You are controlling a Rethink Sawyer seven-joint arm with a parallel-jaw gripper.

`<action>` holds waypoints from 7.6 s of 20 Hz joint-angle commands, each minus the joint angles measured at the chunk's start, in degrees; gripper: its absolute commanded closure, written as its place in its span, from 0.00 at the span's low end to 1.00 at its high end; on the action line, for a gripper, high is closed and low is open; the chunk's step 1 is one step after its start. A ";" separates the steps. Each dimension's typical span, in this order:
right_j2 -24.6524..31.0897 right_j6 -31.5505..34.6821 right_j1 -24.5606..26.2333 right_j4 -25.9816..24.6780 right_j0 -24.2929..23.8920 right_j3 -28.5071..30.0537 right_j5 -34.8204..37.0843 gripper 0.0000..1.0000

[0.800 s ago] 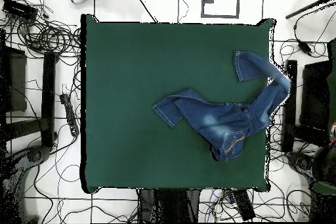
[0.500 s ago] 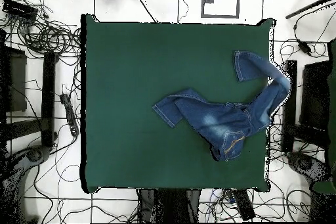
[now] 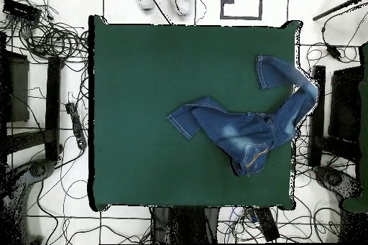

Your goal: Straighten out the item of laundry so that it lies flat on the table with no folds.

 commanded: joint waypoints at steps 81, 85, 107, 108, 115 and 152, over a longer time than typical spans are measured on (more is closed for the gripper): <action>-38.79 4.41 39.93 116.22 55.48 30.62 -7.38 0.00; -39.31 0.49 43.40 125.30 57.64 31.01 -6.89 0.00; -13.08 -23.42 24.96 151.11 54.76 30.74 -44.80 0.00; -12.75 -22.11 24.64 150.49 54.50 30.98 -44.80 0.00; -2.38 -30.79 12.33 148.83 46.95 37.57 -32.44 0.00; 4.57 -25.68 7.86 148.53 41.47 41.29 -34.52 0.00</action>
